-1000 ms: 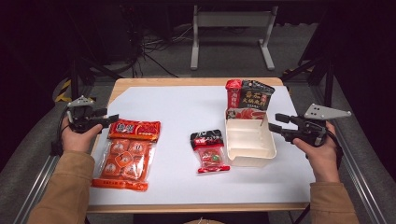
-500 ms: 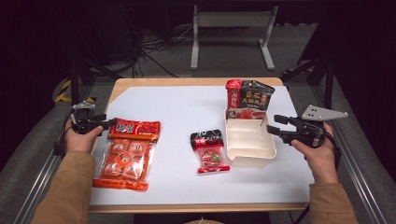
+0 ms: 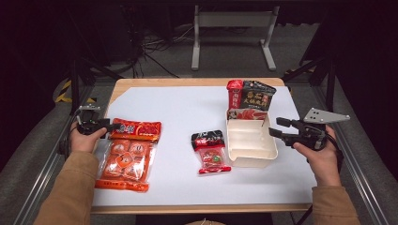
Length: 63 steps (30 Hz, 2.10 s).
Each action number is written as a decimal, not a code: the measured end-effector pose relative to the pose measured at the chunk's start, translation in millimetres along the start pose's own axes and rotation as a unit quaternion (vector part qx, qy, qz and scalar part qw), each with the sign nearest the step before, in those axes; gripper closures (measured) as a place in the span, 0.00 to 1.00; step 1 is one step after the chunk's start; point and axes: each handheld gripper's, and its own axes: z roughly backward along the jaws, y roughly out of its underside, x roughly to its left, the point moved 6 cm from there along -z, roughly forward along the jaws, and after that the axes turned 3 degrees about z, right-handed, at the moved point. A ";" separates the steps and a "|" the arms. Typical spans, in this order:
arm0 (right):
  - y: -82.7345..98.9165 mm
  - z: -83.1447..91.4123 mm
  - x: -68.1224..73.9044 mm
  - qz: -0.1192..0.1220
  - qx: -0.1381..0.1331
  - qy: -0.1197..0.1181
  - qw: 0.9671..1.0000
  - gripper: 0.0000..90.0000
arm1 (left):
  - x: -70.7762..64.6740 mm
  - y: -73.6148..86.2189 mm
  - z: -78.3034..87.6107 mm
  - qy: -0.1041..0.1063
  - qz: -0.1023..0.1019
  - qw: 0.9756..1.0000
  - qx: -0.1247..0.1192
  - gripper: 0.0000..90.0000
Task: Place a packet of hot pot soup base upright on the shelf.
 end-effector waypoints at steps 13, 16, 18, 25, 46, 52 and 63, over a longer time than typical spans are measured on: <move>0.6 -1.4 0.7 0.003 -0.001 -0.004 1.000 0.49 | -6.9 7.3 -6.4 0.037 -0.004 0.999 0.011 0.50; 0.6 -2.6 1.0 0.005 -0.001 -0.004 1.000 0.49 | -9.9 5.5 -3.9 0.052 -0.007 0.999 0.004 0.57; 0.6 -2.9 1.4 0.006 0.000 -0.006 1.000 0.49 | -11.0 5.0 -3.0 0.056 -0.007 0.998 0.002 0.60; 1.1 -4.3 1.7 0.008 0.000 -0.009 1.000 0.49 | -15.5 4.4 -0.1 0.072 -0.024 0.997 -0.016 0.68; 2.4 -7.8 4.2 0.017 0.006 -0.016 1.000 0.49 | -11.9 12.1 -14.1 0.054 -0.023 0.998 0.012 0.93; 2.2 -7.7 4.6 0.018 0.005 -0.017 1.000 0.49 | -11.9 12.2 -14.8 0.056 -0.018 0.998 0.016 0.95; 0.2 -8.2 6.4 0.019 0.001 -0.020 1.000 0.51 | -17.3 7.5 -7.4 0.036 -0.035 0.999 0.017 1.00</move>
